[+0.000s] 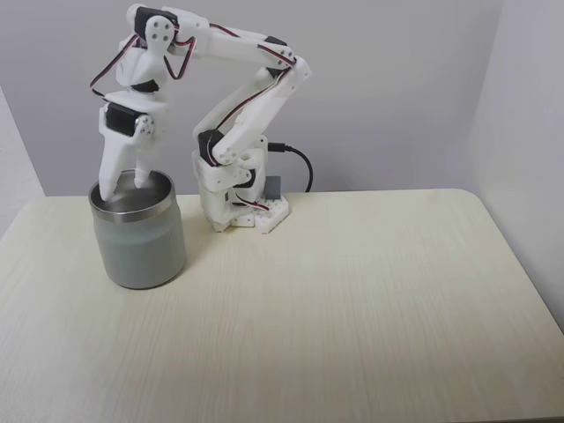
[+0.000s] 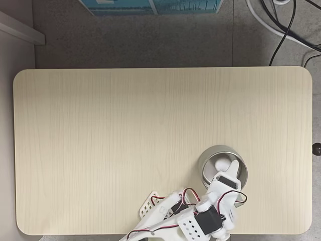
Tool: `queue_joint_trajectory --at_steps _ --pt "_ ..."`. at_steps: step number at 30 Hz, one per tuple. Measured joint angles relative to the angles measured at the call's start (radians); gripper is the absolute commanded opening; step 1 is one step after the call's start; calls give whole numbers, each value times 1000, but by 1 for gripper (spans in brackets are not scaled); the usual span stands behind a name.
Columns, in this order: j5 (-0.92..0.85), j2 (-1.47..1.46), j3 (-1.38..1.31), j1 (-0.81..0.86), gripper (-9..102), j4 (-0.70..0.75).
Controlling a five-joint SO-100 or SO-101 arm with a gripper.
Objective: Grasp a dressing and put it in the cup.
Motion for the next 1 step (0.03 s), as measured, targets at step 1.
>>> queue_joint_trajectory --at_steps 1 --pt "0 8 0 -3 26 0"
